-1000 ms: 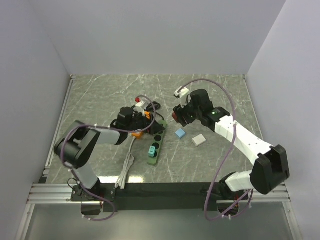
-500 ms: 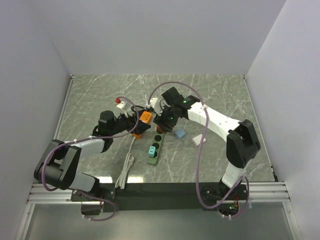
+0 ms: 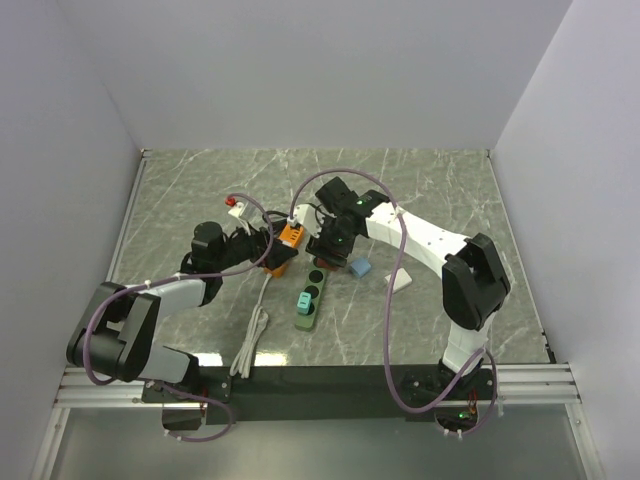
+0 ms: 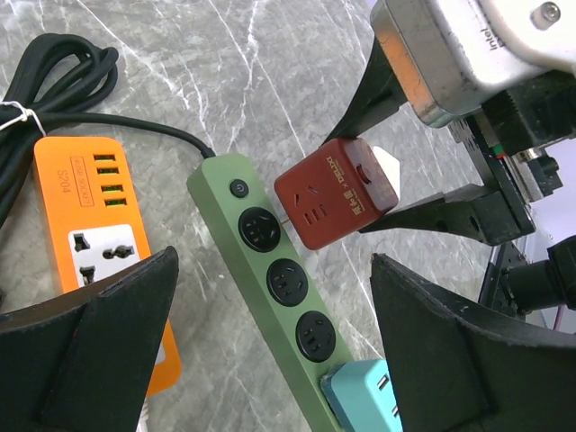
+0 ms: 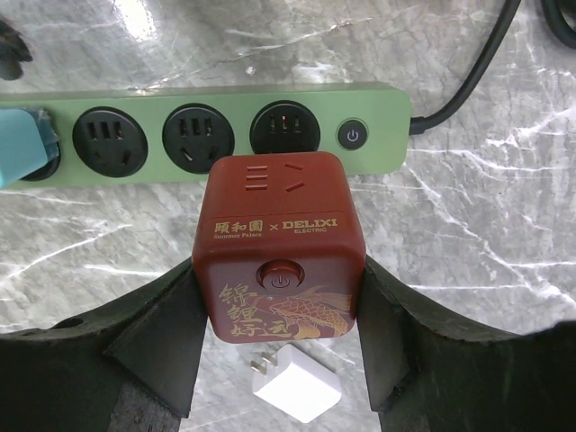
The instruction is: Insert the plug
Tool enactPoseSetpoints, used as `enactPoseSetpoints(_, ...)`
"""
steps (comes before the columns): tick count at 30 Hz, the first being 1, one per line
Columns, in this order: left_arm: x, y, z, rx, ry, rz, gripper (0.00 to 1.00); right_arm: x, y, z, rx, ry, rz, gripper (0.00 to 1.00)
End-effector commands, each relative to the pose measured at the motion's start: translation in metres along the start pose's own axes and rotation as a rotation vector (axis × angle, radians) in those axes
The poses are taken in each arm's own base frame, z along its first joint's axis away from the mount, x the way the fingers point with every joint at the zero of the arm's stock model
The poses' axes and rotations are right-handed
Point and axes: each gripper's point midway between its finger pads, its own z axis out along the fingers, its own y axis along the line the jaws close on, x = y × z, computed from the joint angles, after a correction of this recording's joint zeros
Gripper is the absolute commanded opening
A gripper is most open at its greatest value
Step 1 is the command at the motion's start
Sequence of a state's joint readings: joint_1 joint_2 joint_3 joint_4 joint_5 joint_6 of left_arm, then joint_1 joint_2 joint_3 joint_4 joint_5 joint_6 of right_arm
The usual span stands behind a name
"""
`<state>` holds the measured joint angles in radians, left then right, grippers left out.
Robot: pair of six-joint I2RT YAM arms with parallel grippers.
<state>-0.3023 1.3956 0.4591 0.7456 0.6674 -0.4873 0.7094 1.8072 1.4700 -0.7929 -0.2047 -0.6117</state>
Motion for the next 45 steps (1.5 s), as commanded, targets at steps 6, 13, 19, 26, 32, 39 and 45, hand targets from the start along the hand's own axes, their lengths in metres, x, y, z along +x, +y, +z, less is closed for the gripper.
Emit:
enactPoseSetpoints(6, -0.008, -0.008, -0.002, 0.041, -0.029, 0.036, 0.94, -0.021, -0.011, -0.001, 0.052, -0.043, -0.065, 0.00)
enactPoseSetpoints(13, -0.008, -0.008, -0.002, 0.047, -0.029, 0.036, 0.94, -0.026, -0.012, 0.013, 0.043, -0.016, -0.075, 0.00)
enactPoseSetpoints(19, -0.008, -0.009, -0.003, 0.052, -0.029, 0.038, 0.94, -0.029, -0.015, 0.016, 0.053, -0.017, -0.078, 0.00)
enactPoseSetpoints(26, -0.007, -0.007, -0.002, 0.047, -0.025, 0.036, 0.94, -0.021, -0.012, 0.020, 0.042, 0.013, -0.069, 0.00)
enactPoseSetpoints(32, -0.007, -0.007, -0.002, 0.052, -0.025, 0.035, 0.94, -0.014, -0.003, 0.020, 0.031, 0.036, -0.063, 0.00)
enactPoseSetpoints(39, -0.006, -0.009, -0.002, 0.061, -0.023, 0.034, 0.94, -0.012, 0.004, 0.016, 0.032, 0.040, -0.062, 0.00)
enactPoseSetpoints(45, -0.006, -0.009, -0.001, 0.068, -0.019, 0.029, 0.94, -0.011, 0.009, 0.015, 0.030, 0.056, -0.062, 0.00)
